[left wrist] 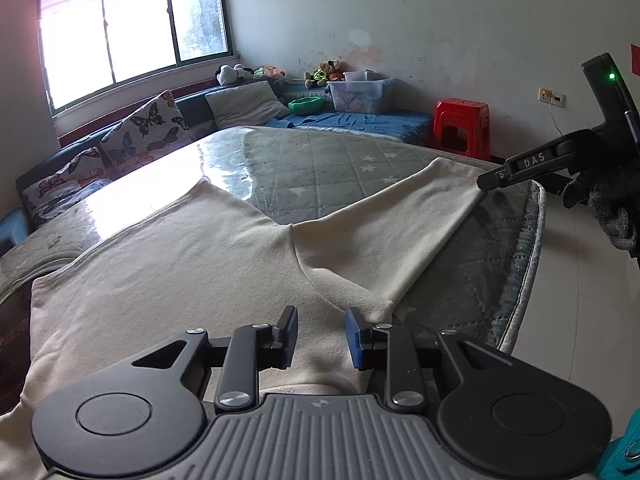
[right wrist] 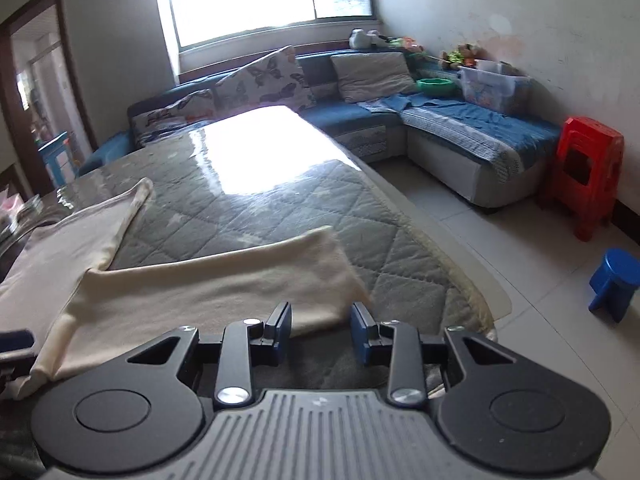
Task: Fold clothes
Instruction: 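Grasp the sweatshirt side with the right gripper and lift it over the body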
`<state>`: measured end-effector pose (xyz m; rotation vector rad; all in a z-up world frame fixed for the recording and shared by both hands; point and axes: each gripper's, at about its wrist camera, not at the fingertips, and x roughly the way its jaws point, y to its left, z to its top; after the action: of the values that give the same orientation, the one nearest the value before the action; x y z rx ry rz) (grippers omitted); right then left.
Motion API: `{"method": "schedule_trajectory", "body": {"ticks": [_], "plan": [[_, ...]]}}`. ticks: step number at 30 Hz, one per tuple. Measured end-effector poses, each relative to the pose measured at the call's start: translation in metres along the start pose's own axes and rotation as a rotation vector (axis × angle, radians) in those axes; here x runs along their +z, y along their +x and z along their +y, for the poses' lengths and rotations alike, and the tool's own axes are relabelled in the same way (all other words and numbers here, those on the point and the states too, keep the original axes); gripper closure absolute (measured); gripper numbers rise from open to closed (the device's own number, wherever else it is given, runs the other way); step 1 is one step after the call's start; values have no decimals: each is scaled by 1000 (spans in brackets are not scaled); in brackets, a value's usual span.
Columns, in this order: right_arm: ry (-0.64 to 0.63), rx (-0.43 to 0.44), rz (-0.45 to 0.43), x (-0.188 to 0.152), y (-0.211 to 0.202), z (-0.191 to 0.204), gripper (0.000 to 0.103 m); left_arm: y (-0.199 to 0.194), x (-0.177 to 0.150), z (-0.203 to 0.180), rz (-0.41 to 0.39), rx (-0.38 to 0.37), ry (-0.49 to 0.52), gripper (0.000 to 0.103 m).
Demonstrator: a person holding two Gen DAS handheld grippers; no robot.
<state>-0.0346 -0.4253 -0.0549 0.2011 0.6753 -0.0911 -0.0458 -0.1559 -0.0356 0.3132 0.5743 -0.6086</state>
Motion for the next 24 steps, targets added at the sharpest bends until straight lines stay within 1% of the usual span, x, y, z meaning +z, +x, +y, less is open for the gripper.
{"method": "schedule_trajectory", "body": {"ticks": [3,8,10,11,12,13,16,19,21,24], "plan": [[51,6,0,-1,0,-11,70,0,-1,0,3,-1,5,74],[22,18,4,5,11,0,70,1,-1,-1,7,0,7,74],[-12,10,3,9,17,8,77,1,-2,-1,8,1,12,74],[-23,7,3,13,20,10,93,1,-2,-2,9,2,16,74],[-30,5,3,17,23,12,95,0,-2,-2,9,3,18,73],[-35,2,-1,21,25,14,95,1,-1,-1,11,2,19,73],[-61,-22,-73,43,26,17,96,1,0,-1,13,3,23,71],[-47,-12,-113,61,26,17,96,1,1,-1,14,6,20,69],[-50,-12,-101,60,32,18,96,1,2,-1,12,5,18,69],[-34,-17,-56,50,43,16,96,1,3,-1,12,1,16,69]]}}
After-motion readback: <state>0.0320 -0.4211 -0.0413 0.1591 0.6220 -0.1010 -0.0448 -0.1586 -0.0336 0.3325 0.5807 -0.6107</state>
